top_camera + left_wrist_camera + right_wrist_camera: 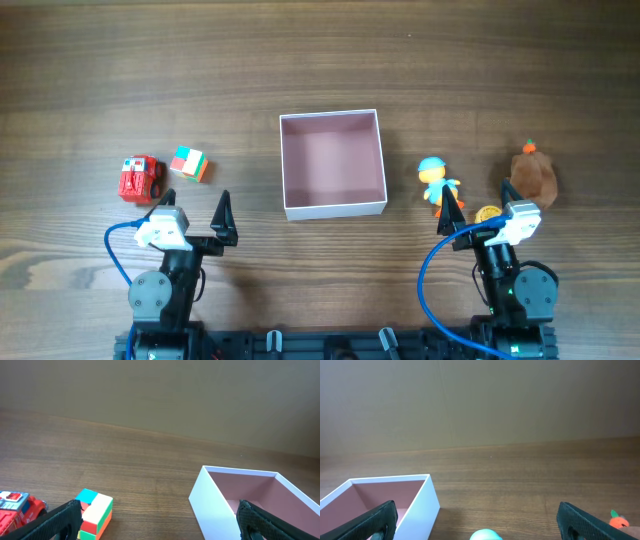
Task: Pack container
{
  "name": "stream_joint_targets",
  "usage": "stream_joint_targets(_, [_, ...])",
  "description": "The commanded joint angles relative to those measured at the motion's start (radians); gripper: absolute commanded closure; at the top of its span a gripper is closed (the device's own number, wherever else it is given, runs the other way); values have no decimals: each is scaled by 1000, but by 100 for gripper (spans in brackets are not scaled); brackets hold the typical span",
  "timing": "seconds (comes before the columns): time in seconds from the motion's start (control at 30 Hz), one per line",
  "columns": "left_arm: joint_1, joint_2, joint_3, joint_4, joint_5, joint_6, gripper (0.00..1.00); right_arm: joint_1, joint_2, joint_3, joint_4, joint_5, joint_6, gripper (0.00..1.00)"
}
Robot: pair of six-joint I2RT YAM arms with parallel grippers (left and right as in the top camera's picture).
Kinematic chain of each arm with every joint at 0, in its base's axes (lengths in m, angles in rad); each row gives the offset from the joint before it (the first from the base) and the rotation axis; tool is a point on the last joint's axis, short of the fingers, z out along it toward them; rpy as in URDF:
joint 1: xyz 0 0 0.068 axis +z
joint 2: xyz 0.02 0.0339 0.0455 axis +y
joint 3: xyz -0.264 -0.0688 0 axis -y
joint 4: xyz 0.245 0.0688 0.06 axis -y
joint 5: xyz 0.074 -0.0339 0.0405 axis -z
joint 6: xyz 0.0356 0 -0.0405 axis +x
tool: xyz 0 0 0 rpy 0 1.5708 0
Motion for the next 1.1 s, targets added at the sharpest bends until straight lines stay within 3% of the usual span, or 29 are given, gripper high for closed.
stream_joint_targets(0.0, [3, -8, -6, -1, 16, -13, 0, 4, -6, -1, 5, 2, 10, 0])
stream_joint_targets(0.77, [3, -8, -6, 5, 11, -9, 0, 4, -6, -1, 8, 0, 23, 0])
stream_joint_targets(0.83, [3, -7, -6, 3, 32, -48, 0, 4, 1, -1, 5, -7, 123, 0])
stream_joint_targets(0.97, [3, 10, 39, -43, 50, -164, 0, 4, 65, 24, -5, -138, 137, 0])
stream_joint_targets(1.07, [3, 74, 181, -136, 48, -162, 0, 4, 172, 109, -21, -138, 134, 0])
